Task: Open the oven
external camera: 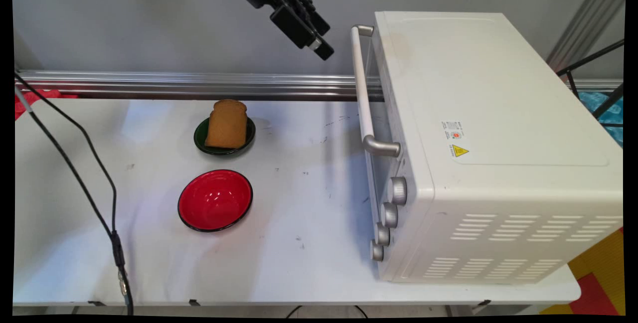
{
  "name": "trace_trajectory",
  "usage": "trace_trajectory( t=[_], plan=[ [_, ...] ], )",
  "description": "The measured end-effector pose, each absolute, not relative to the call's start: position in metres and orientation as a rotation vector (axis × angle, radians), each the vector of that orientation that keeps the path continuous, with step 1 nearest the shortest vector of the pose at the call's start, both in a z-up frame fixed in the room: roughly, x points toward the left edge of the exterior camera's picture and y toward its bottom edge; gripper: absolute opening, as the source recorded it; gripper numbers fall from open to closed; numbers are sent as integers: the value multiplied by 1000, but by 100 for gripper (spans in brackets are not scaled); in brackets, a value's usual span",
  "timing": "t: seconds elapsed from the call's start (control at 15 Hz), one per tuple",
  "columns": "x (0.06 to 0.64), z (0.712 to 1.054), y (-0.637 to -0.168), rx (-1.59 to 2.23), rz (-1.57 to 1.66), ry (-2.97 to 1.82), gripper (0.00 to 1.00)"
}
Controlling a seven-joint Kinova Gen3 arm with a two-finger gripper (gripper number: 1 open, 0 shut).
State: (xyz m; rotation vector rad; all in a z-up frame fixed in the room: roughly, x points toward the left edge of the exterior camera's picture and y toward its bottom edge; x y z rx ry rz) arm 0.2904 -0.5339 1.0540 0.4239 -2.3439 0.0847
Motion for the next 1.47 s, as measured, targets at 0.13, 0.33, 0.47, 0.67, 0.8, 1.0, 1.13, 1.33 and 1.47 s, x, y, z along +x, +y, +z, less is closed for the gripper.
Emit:
trace_trajectory(
  t=[0.13, 0.33, 0.47, 0.67, 0.8, 1.0, 1.13, 1.33, 1.47],
  plan=[
    [286, 1053, -537, 419, 77, -2345, 100],
    [278, 1052, -543, 406, 64, -2340, 0],
    [274, 1049, -546, 397, 51, -2343, 0],
    [266, 1043, -552, 383, 39, -2343, 0],
    [258, 1038, -556, 379, 33, -2343, 0],
    [246, 1032, -561, 377, 27, -2334, 0],
    [237, 1026, -566, 376, 33, -2330, 0],
    [227, 1013, -573, 376, 45, -2338, 0],
    [223, 1006, -576, 371, 52, -2349, 0]
  ],
)
